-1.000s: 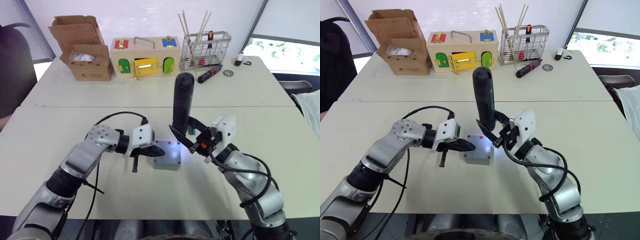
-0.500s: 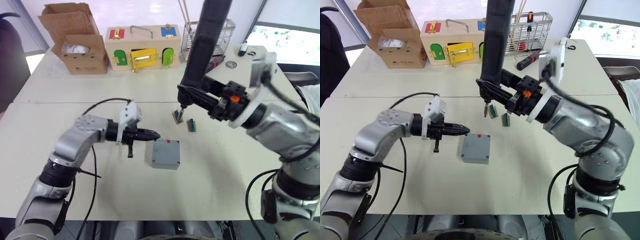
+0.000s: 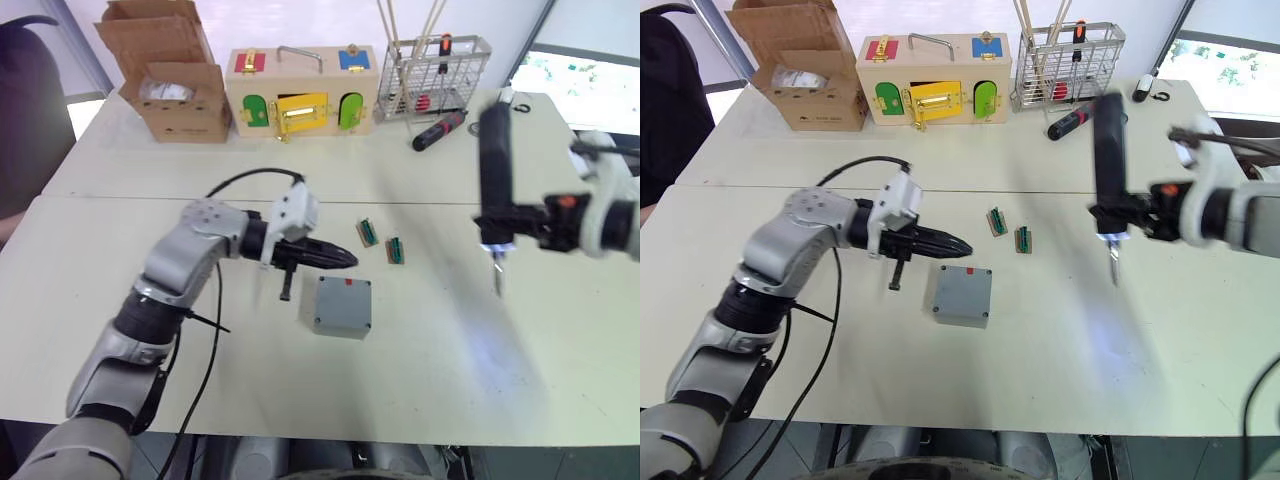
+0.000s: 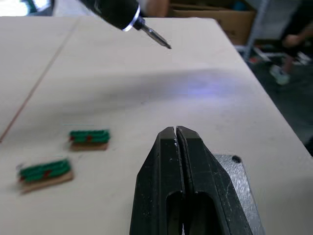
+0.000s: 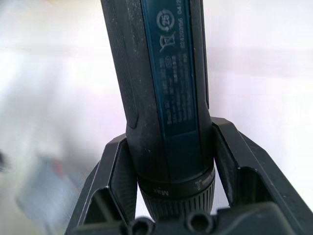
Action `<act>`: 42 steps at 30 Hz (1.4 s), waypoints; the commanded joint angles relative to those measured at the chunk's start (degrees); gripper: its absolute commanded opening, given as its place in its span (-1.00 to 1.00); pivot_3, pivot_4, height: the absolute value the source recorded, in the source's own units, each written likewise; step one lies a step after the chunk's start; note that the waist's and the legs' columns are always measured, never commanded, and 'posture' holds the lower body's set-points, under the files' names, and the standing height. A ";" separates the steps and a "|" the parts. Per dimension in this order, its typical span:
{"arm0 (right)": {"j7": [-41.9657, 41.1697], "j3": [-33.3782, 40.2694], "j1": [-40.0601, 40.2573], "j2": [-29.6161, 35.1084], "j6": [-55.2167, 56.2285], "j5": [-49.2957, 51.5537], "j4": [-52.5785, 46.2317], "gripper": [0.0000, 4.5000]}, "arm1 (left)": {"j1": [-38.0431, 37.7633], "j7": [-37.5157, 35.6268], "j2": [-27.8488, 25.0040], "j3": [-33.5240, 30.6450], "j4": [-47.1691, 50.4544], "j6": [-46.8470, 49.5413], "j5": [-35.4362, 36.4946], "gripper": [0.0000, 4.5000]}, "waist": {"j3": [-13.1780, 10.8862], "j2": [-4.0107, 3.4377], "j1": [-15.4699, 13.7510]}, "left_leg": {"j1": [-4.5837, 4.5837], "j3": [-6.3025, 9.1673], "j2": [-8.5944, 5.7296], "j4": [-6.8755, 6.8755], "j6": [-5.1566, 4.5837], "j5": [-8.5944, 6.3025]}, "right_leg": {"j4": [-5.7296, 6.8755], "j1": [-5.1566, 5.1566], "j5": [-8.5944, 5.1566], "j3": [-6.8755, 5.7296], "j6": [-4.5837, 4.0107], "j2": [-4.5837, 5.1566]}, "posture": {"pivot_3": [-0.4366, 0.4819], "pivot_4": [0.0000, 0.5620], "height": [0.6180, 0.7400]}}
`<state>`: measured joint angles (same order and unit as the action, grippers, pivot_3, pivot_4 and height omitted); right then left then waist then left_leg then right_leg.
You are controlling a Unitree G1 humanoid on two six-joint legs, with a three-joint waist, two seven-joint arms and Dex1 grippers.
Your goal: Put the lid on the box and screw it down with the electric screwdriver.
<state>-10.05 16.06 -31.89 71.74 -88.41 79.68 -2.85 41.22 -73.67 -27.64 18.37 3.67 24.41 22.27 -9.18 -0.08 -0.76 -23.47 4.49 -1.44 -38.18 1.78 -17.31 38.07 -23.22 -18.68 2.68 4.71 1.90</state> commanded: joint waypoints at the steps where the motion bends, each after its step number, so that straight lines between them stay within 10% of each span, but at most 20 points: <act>1: -5.14 -2.55 0.61 6.60 -4.08 -5.55 6.92 -0.18 | 1.71 -2.24 1.52 3.62 0.29 -6.49 -3.76 -1.00 | -0.03 -0.01 0.33 | 0.01 -0.03 0.02 0.00 -0.01 -0.01 | 0.02 -0.02 0.00 0.02 0.00 -0.02 | -0.05 -0.47 1.00; 22: -30.62 -32.38 -13.28 1.78 -1.02 -36.25 24.37 -0.18 | -5.16 2.13 0.72 5.26 8.08 -5.88 -7.77 -1.00 | -0.11 -0.43 0.87 | 0.09 -0.23 0.15 -0.09 -0.02 -0.01 | 0.30 -0.20 0.01 0.25 0.01 -0.20 | -0.05 -0.47 1.00; 23: -31.59 -32.94 -13.37 1.59 -0.40 -37.38 24.45 0.27 | -5.24 2.32 0.43 5.09 8.06 -5.73 -7.83 -1.00 | -0.11 -0.43 0.84 | 0.09 -0.23 0.16 -0.08 -0.02 -0.01 | 0.30 -0.21 0.01 0.24 0.01 -0.21 | -0.05 -0.47 1.00; 27: -34.15 -34.17 -13.12 1.12 1.98 -41.86 24.35 0.78 | -4.98 3.31 -0.50 4.19 7.38 -5.09 -7.91 -1.00 | -0.10 -0.42 0.67 | 0.10 -0.22 0.16 -0.10 -0.02 -0.01 | 0.31 -0.20 0.01 0.23 0.01 -0.22 | -0.05 -0.47 1.00; 35: -37.47 -26.53 -13.07 1.39 13.02 -46.67 20.38 0.98 | -4.70 9.07 -3.63 -6.91 3.81 1.67 -3.46 -1.00 | -0.11 -0.43 0.18 | 0.10 -0.22 0.16 -0.17 -0.02 -0.01 | 0.41 -0.21 0.01 0.23 0.01 -0.22 | -0.05 -0.47 1.00; 42: -39.00 -4.24 10.08 -8.21 21.20 -33.61 -19.83 0.98 | -14.60 9.66 -12.79 -11.30 6.08 8.63 -2.33 -1.00 | 0.11 -0.02 1.29 | 0.15 0.01 0.29 0.00 -0.05 -0.03 | 0.65 -0.22 0.00 0.04 0.02 -0.34 | -0.05 -0.47 1.00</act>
<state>-49.10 9.87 -26.14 65.90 -67.69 41.73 -12.62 28.13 -63.61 -39.21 6.81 7.47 32.41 20.17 -9.07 -0.11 0.53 -23.31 4.58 -1.14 -38.19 1.70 -17.36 38.80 -23.40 -18.68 2.66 4.73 1.54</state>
